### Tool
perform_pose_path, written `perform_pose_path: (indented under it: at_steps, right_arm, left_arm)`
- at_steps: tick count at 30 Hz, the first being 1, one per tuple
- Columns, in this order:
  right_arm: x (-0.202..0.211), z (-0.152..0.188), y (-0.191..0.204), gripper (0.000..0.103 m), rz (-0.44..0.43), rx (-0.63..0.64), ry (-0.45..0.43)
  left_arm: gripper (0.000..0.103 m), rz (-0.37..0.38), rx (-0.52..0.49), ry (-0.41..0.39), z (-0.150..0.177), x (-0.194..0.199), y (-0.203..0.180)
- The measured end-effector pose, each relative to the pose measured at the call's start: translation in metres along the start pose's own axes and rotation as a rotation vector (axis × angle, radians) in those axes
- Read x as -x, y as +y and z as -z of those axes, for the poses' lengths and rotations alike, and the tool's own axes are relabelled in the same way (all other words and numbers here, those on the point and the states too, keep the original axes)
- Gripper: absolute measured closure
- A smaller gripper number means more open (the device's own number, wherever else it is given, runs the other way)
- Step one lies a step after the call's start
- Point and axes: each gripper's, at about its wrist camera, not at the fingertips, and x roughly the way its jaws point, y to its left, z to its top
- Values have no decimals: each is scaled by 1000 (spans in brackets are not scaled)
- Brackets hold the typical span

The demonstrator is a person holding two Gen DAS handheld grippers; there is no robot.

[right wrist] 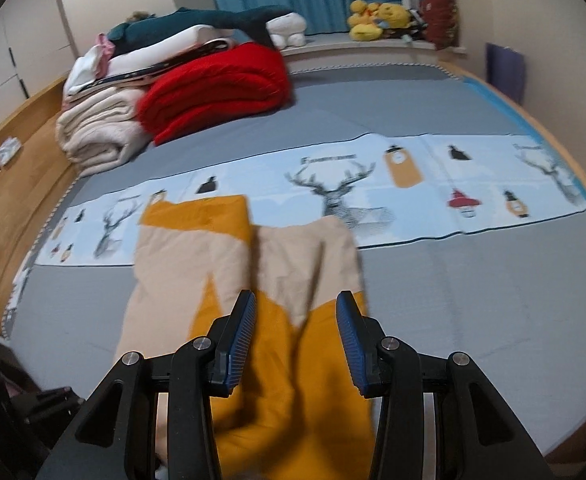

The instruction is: Fold large clothes

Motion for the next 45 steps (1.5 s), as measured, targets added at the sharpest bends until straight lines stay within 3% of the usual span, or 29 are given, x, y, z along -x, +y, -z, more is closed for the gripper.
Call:
perform_pose_path:
  at_steps: [3, 5, 10, 16, 19, 21, 22, 23, 24, 27, 31, 33, 35, 37, 39, 42, 45]
  right_arm:
    - [-8, 3, 6, 53, -53, -21, 40]
    - [-13, 5, 8, 51, -76, -35, 63]
    - [-39, 16, 6, 43, -149, -92, 190]
    - [-83, 39, 15, 43, -165, -101, 406]
    - [-111, 59, 25, 43, -69, -49, 538]
    - [-115, 61, 32, 46, -44, 1, 544]
    - [-113, 60, 38, 52, -47, 38, 526]
    - [-109, 59, 42, 77, -62, 63, 508]
    - [-106, 58, 44, 91, -83, 75, 495]
    - [-83, 48, 41, 96, -136, 70, 399]
    - [-4, 14, 9, 99, -295, -64, 55]
    - [14, 13, -2, 99, -280, -63, -6]
    - [11, 22, -17, 99, -210, -68, 33]
    - [-13, 36, -32, 99, -84, -56, 172]
    - [-29, 49, -42, 99, -12, -42, 265]
    - [-45, 61, -51, 99, 26, 10, 347]
    - [-62, 71, -53, 99, 42, 39, 424]
  left_arm:
    - [51, -95, 89, -61, -4, 18, 27]
    - [51, -165, 199, -80, -4, 29, 57]
    - [53, -280, 392, -36, 9, 33, 105]
    - [53, -344, 399, 6, 15, 27, 111]
    - [53, -359, 405, 11, 16, 28, 110]
    - [53, -365, 412, 15, 19, 29, 115]
    - [53, -370, 413, 18, 19, 28, 116]
    - [53, -371, 414, 19, 19, 27, 118]
    - [53, -370, 414, 20, 19, 26, 120]
    - [53, -371, 404, 17, 16, 25, 117]
    - [53, -353, 397, 14, 14, 20, 114]
    - [53, -341, 387, 20, 12, 16, 110]
    - [53, -325, 375, 30, 9, 11, 107]
    - [53, -295, 362, 47, 7, 4, 102]
    - [53, -255, 346, 75, 6, -5, 96]
    - [53, -230, 312, 149, 8, -22, 90]
    - [52, -298, 224, 309, 23, -54, 86]
